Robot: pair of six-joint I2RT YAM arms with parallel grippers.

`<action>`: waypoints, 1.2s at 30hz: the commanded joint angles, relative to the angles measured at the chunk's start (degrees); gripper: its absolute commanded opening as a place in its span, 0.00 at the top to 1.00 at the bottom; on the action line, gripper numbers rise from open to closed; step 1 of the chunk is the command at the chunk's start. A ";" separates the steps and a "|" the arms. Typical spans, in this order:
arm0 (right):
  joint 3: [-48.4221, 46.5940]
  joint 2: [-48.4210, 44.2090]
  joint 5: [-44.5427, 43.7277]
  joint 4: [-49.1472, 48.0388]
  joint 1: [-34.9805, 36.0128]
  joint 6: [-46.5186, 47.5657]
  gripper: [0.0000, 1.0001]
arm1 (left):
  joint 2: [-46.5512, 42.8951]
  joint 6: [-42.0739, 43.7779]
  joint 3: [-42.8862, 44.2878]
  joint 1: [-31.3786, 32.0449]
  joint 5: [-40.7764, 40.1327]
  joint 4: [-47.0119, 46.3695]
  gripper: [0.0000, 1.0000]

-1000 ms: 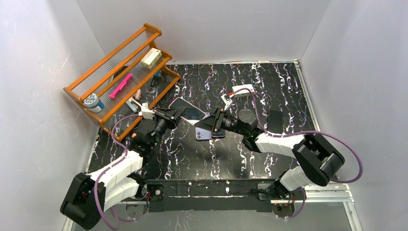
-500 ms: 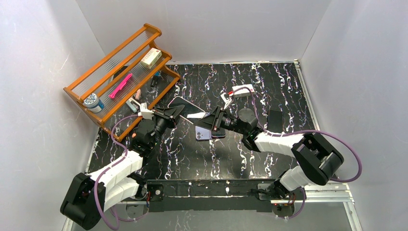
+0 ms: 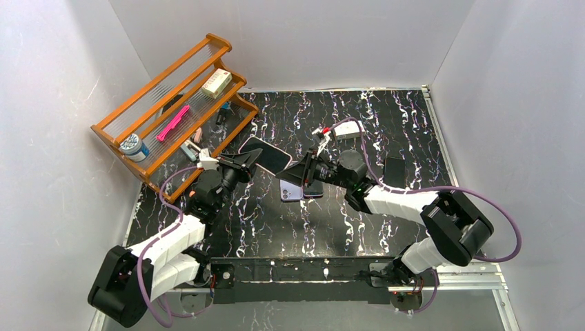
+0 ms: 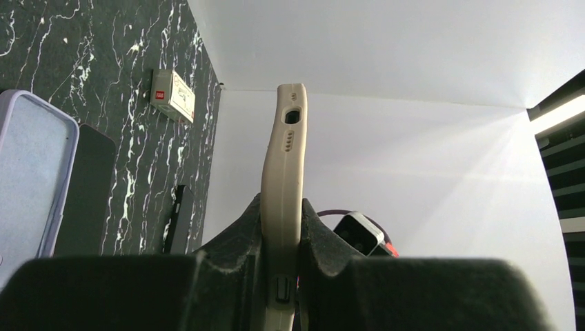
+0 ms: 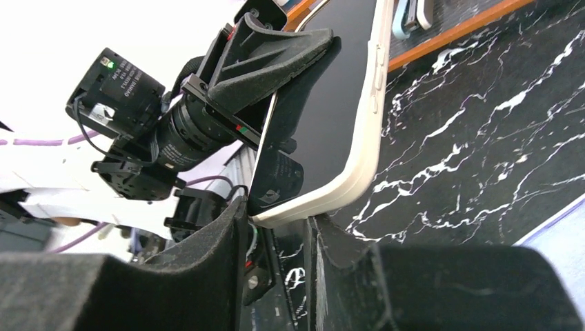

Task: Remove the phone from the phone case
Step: Remove the phone case from the phone.

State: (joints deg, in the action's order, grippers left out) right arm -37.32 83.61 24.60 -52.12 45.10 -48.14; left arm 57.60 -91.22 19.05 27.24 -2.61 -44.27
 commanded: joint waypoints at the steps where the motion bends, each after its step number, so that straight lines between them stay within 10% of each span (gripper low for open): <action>1: -4.61 -0.38 -1.20 4.04 0.78 17.38 0.99 | -0.99 -0.89 1.22 1.54 6.10 -2.15 1.00; 29: -5.49 -2.21 -0.11 15.03 -0.90 32.93 0.98 | 0.16 8.46 4.22 -3.42 12.82 -2.09 1.00; 36: -3.14 -8.06 3.28 23.03 -2.62 36.08 0.68 | 6.25 18.86 10.33 -8.86 29.29 -1.72 1.00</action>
State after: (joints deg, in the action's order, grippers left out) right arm -40.45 79.75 26.79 -32.34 43.31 -15.59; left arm 61.45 -79.88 23.24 20.45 13.63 -42.83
